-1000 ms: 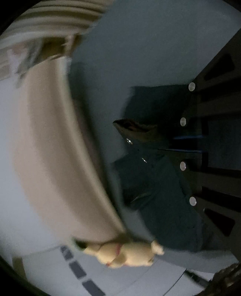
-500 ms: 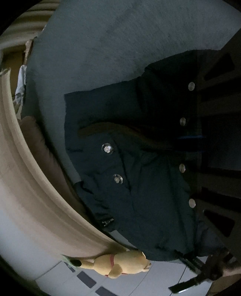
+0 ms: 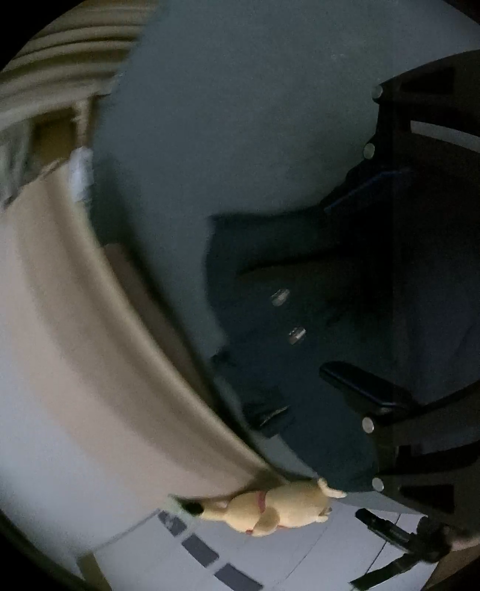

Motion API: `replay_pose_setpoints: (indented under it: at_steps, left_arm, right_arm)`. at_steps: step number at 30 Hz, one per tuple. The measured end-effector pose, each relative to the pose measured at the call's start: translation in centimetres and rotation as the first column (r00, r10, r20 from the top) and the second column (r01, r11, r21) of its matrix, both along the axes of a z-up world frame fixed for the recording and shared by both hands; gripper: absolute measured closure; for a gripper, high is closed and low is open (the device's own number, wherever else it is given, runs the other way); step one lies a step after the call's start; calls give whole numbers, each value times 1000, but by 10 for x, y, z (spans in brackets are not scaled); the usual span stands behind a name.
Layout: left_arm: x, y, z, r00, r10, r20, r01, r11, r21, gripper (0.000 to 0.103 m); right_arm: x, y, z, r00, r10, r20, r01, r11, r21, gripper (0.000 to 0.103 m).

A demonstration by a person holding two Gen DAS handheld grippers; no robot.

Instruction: Fold large clothes

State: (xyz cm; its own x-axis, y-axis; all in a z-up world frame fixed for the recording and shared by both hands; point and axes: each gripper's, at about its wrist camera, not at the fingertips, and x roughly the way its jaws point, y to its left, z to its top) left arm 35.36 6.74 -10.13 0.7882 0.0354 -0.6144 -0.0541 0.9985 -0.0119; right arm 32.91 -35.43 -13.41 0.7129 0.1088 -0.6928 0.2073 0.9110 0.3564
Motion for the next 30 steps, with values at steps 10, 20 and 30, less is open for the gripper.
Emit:
replay_pose_setpoints:
  at_steps: [10, 20, 30]
  left_arm:
    - [35, -73, -57, 990, -66, -126, 86, 983, 165, 10]
    - [46, -69, -89, 979, -52, -198, 82, 986, 146, 9]
    - [30, 22, -13, 999, 31, -21, -31, 999, -27, 10]
  right_arm:
    - [64, 93, -41, 977, 199, -78, -213, 944, -254, 21]
    - [72, 91, -77, 963, 187, -192, -240, 922, -303, 21]
    - [64, 97, -18, 967, 253, -34, -253, 936, -246, 21]
